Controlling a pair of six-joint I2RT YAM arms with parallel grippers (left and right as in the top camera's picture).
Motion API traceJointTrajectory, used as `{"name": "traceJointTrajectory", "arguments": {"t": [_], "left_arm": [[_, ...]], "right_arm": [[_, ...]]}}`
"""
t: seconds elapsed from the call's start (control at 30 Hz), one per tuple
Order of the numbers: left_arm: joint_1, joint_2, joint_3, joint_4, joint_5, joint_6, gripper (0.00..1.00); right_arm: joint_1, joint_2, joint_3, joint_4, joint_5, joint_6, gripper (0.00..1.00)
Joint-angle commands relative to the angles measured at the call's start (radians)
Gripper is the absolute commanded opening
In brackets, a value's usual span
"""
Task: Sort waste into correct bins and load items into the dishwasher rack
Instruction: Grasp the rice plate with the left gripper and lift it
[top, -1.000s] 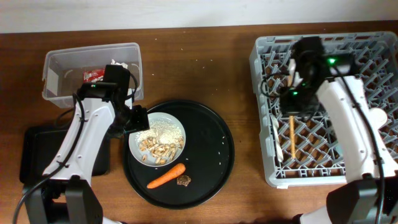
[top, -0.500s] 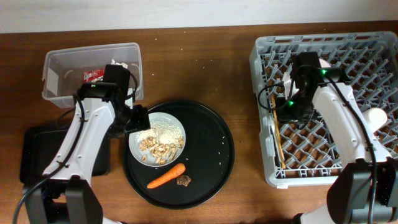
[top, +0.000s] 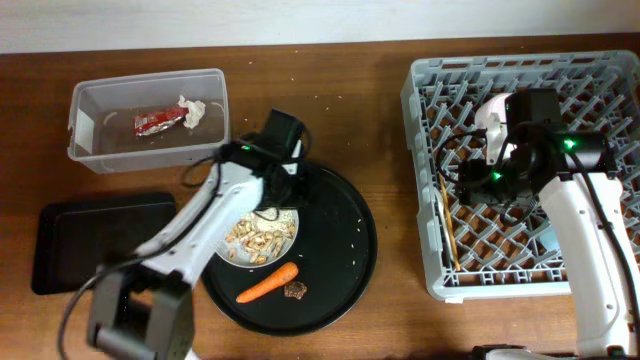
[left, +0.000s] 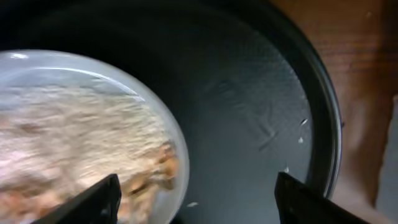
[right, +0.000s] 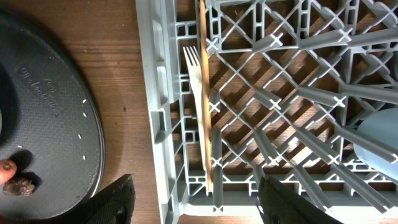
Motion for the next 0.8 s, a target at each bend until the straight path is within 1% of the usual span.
{"name": "traceJointTrajectory", "arguments": {"t": [0.0,0.03,0.13,0.2,0.27,0.33,0.37,0.43,0.47,0.53,0.57,0.6,0.7,0.73,0.77], "left_arm": [[-0.034,0.113,0.006,0.061,0.124,-0.102,0.78],[-0.034,0.154,0.006,0.065,0.137,-0.133,0.78],[-0.034,0.2,0.006,0.055,0.164,-0.132,0.77],[-0.04,0.238,-0.002,0.027,0.164,-0.125,0.77],[-0.04,0.239,-0.012,-0.02,0.163,-0.108,0.77],[-0.04,0.239,-0.012,-0.068,0.127,-0.08,0.77],[-0.04,0.239,-0.012,-0.076,0.087,-0.08,0.77],[-0.04,0.239,-0.012,-0.075,0.076,-0.08,0.76],[-0.04,0.239,-0.012,-0.075,0.076,-0.079,0.63],[-0.04,0.239,-0.016,-0.075,0.076,-0.06,0.57],[-0.041,0.239,-0.021,-0.073,0.076,-0.06,0.56],[-0.057,0.239,-0.042,-0.055,0.071,-0.06,0.52],[-0.109,0.239,-0.082,-0.045,-0.016,-0.058,0.48],[-0.123,0.239,-0.083,-0.048,-0.048,-0.057,0.45],[-0.13,0.239,-0.083,-0.048,-0.053,-0.057,0.44]], "right_arm": [[-0.007,0.003,0.008,-0.005,-0.002,0.007,0.67],[-0.007,0.003,0.007,-0.007,-0.002,0.007,0.67],[-0.007,0.003,0.007,-0.007,-0.002,0.007,0.67],[-0.007,0.003,0.007,-0.008,-0.002,0.007,0.67],[-0.007,0.003,0.007,-0.008,-0.002,0.007,0.67],[-0.007,0.003,0.007,-0.008,-0.002,0.007,0.67],[-0.007,0.003,0.007,-0.011,-0.002,0.007,0.67],[-0.006,0.003,0.007,-0.019,-0.002,0.007,0.66],[-0.006,0.003,0.007,-0.02,-0.003,0.008,0.66],[-0.006,0.003,0.007,-0.026,-0.006,0.008,0.66],[-0.006,0.003,0.007,-0.032,-0.01,0.008,0.65],[-0.006,0.003,0.007,-0.041,-0.014,0.008,0.65],[-0.006,0.003,0.008,-0.05,-0.043,0.009,0.65],[-0.006,0.003,0.007,-0.051,-0.044,0.009,0.65],[-0.006,0.003,0.007,-0.053,-0.043,0.009,0.65]]}}
